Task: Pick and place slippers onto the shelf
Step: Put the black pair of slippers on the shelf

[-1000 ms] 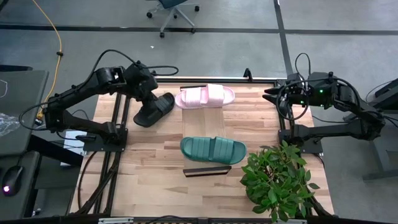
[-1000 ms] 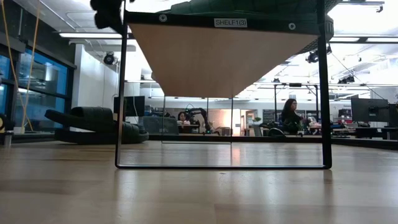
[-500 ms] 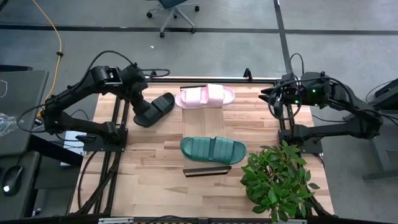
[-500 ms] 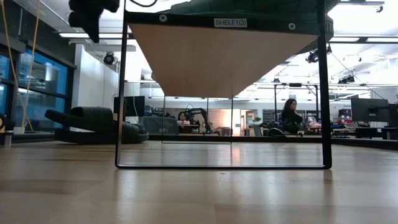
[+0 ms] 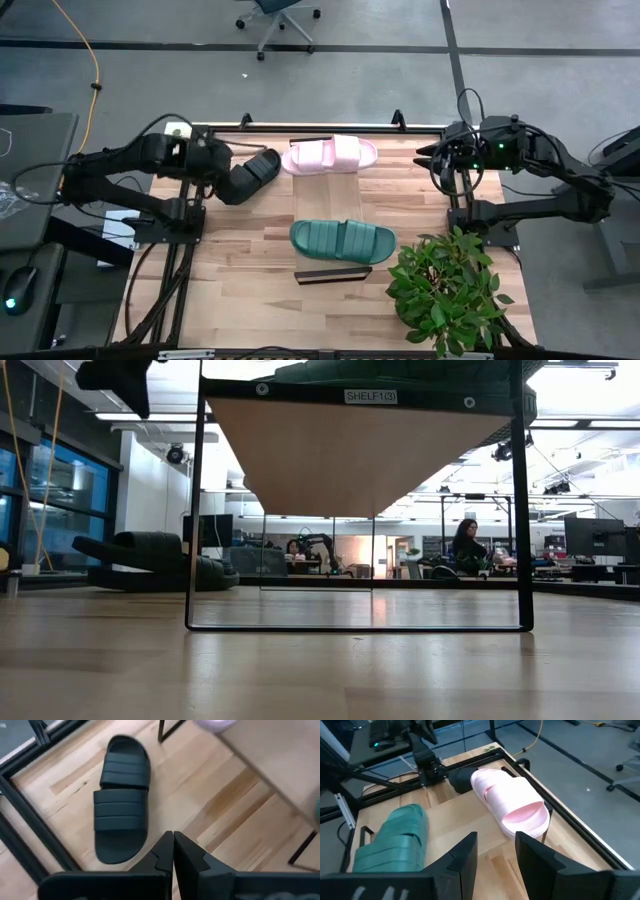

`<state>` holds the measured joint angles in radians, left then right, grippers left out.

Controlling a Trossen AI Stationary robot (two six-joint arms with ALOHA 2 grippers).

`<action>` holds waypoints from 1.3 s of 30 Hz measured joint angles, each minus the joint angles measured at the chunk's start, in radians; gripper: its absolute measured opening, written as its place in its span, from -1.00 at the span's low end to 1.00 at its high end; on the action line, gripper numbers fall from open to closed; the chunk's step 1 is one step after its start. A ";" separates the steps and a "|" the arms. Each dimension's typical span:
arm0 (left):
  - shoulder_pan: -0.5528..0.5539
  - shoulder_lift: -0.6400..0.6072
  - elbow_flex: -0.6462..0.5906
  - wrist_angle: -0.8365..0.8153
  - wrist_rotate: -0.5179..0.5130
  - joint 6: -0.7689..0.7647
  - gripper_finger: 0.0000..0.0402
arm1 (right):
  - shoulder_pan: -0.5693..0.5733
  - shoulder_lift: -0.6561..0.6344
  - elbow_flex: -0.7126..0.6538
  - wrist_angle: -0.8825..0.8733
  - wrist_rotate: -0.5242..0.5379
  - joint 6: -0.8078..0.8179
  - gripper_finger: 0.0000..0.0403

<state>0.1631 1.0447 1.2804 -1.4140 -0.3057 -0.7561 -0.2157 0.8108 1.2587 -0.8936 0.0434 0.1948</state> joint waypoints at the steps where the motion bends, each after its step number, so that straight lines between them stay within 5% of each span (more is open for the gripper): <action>1: -0.033 0.000 0.000 0.003 -0.030 -0.043 -1.00 | 0.000 -0.001 0.000 0.000 -0.005 -0.002 -0.39; 12: -0.360 0.052 0.000 -0.012 -0.299 -0.480 -1.00 | 0.000 -0.015 0.000 -0.001 -0.082 -0.021 -0.39; 27: -0.615 0.174 -0.040 -0.155 -0.549 -1.010 -1.00 | 0.000 -0.027 0.000 -0.001 -0.108 -0.028 -0.39; 39: -0.648 -0.047 -0.308 0.068 -0.663 -1.022 -1.00 | 0.000 -0.027 0.000 0.058 -0.101 0.051 -0.39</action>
<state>-0.4847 0.9981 0.9727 -1.3461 -0.9691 -1.7777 -0.2157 0.7842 1.2583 -0.8359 -0.0575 0.2460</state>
